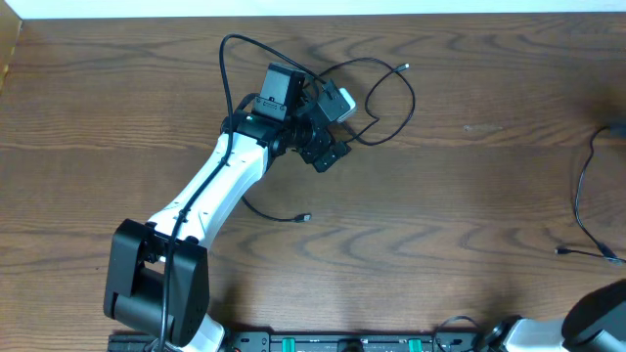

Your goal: Untangle cables

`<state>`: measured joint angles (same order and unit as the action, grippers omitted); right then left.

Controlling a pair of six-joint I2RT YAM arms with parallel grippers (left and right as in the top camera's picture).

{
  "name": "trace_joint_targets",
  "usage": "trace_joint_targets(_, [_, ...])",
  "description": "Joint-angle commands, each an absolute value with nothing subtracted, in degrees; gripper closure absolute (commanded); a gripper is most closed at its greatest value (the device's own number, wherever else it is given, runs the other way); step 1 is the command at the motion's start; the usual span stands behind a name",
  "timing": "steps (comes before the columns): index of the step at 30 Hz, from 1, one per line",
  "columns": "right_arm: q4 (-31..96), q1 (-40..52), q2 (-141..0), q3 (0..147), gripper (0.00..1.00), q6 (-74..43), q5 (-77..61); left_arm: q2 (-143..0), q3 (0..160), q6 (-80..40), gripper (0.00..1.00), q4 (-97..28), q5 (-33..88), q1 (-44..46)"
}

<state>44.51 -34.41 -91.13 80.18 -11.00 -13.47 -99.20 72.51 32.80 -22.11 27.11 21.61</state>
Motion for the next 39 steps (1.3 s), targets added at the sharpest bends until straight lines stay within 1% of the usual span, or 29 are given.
trace_joint_targets(1, [44.62,-23.05,-91.33,80.34,0.01,2.09,-14.22,-98.48,72.42,32.25,0.02,-22.04,27.83,21.74])
trace_joint_targets(4, [44.82,-13.39,-91.77,80.34,0.01,7.97,-9.85,-98.48,72.42,32.25,0.02,-22.0,27.83,21.71])
trace_joint_targets(8, [45.47,-2.61,-92.77,80.34,0.01,12.56,-6.35,-98.48,72.42,32.25,0.02,-21.96,27.86,21.71])
trace_joint_targets(13, [45.74,5.41,-95.64,80.34,0.01,12.73,0.43,-98.21,72.69,32.23,0.02,-19.38,27.64,21.71])
trace_joint_targets(15, [46.13,6.7,-97.14,80.34,0.01,12.71,2.35,-97.47,73.43,31.24,0.02,-19.57,24.43,21.82])
trace_joint_targets(18, [46.78,7.27,-99.7,80.34,0.01,11.86,2.66,-95.26,74.26,24.84,0.02,-22.87,11.79,22.76])
trace_joint_targets(21, [47.03,7.22,-101.73,80.34,0.01,9.65,2.63,-91.72,74.3,22.31,0.02,-30.72,-0.1,24.14])
trace_joint_targets(23, [47.05,7.29,-102.15,80.34,0.01,9.02,2.31,-88.9,74.3,21.91,0.02,-36.51,-4.99,25.06])
trace_joint_targets(26, [46.68,8.03,-101.86,80.36,0.01,9.06,-0.89,-84.44,74.3,21.87,0.02,-40.58,-7.77,25.87])
trace_joint_targets(32, [47.35,11.14,-101.8,80.36,0.01,9.04,-5.54,-73.73,74.35,18.7,0.02,-40.05,-8.32,26.85])
trace_joint_targets(35, [48.16,14.39,-101.8,80.36,0.01,9.06,-10.57,-70.37,74.32,17.87,0.02,-40.05,-13.21,26.81])
trace_joint_targets(39, [47.83,20.6,-101.8,80.36,0.01,9.04,-10.83,-70.02,74.28,17.89,0.02,-40.05,-18.92,26.61])
